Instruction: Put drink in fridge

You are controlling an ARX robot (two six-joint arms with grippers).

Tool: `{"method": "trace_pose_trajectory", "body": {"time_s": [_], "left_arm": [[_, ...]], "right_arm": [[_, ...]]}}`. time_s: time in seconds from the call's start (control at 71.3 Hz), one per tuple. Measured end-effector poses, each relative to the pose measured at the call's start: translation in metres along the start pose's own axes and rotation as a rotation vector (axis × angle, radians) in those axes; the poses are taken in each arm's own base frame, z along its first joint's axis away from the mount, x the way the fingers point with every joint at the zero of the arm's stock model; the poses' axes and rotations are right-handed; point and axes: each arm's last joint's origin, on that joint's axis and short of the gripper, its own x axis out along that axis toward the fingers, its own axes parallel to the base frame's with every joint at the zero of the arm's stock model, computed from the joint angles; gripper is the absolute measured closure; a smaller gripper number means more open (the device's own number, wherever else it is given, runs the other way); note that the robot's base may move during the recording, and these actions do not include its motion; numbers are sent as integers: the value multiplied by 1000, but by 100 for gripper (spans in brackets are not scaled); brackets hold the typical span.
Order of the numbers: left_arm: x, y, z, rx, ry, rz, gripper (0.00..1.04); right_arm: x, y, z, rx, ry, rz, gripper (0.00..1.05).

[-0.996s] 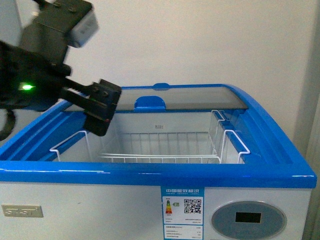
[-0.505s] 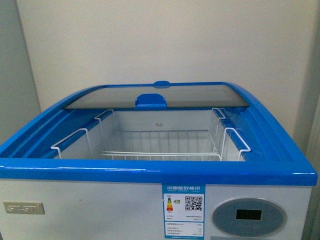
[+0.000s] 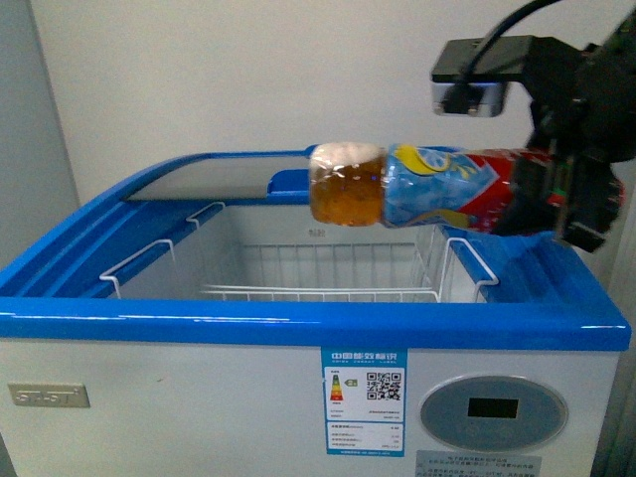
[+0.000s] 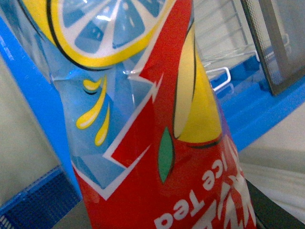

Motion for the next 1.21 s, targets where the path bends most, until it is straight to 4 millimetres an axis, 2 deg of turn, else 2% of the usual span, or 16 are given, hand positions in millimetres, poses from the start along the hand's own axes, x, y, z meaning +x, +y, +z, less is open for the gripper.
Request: {"method": "trace_pose_trajectory", "body": {"time_s": [0.14,0.266,0.519,0.673,0.996,1.206], "left_arm": [[-3,0,-6,0,-12,0,102],[-5,0,-7,-1,-13,1,102],[-8,0,-7,-1,-14,0,102],[-19,0,-10,-1,-3,1,102],[-20,0,-10,-1,-9,0,102],[-20,0,-10,-1,-9,0,102]], "right_arm": [[18,1,21,-33,-12,-4,59],[34,4,31,-48,-3,-3,59],[66,5,35,-27,31,25,59],[82,9,33,-26,38,36,59],[117,17,32,6,39,33,59],[126,16,44,20,13,31,60]]}}
